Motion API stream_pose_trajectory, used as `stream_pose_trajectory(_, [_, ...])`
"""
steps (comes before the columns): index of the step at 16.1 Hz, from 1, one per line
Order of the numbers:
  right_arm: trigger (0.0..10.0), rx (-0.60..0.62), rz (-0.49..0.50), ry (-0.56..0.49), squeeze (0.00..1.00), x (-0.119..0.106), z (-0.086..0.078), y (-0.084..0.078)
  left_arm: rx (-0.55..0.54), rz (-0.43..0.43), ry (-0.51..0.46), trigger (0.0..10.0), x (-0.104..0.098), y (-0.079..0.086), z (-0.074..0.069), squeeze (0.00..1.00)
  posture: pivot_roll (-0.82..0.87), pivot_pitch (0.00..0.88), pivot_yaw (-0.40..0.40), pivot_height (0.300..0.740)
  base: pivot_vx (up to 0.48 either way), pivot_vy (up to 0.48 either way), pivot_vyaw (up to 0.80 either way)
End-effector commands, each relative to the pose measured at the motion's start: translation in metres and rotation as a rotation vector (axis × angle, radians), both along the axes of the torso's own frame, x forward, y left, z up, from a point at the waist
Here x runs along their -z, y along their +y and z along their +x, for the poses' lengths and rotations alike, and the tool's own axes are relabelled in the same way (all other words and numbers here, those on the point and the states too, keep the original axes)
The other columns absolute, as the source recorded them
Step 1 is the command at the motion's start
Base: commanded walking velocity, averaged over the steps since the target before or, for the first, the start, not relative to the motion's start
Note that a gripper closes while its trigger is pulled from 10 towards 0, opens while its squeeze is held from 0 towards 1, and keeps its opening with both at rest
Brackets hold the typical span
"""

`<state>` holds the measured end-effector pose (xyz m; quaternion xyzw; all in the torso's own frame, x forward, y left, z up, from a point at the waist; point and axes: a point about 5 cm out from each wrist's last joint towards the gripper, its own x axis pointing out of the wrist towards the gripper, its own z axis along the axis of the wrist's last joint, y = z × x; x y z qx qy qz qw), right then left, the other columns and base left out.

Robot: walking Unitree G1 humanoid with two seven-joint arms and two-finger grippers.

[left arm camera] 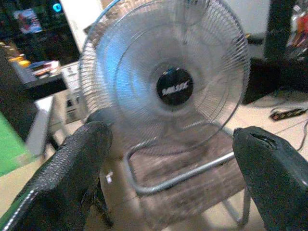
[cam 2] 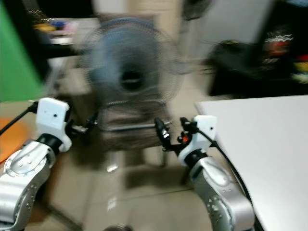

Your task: Setting the table

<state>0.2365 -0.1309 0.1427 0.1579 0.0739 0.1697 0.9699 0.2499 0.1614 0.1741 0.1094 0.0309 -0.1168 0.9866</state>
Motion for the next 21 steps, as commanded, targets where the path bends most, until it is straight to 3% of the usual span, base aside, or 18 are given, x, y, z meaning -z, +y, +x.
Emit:
stream_pose_trajectory(1, [10.0,-0.011,0.022,0.004,1.0,-0.001,0.0,0.002,0.007,0.0,-0.009,10.0,-0.004,0.002,-0.001,0.0,0.15,0.0,-0.008,0.74,0.0,0.0,0.8])
stream_pose_trajectory(5, [10.0,-0.044,0.032,0.02,1.0,0.002,0.004,0.006,-0.002,-0.009,-0.008,10.0,-0.006,0.005,0.001,0.0,0.15,0.0,-0.01,0.74,0.064,0.0,0.8])
stream_pose_trajectory(21, [10.0,-0.1,0.042,0.018,1.0,0.002,0.012,0.008,0.02,0.019,-0.014,10.0,-0.008,0.004,-0.005,0.0,0.18,0.0,-0.036,0.74,0.303,0.0,0.8])
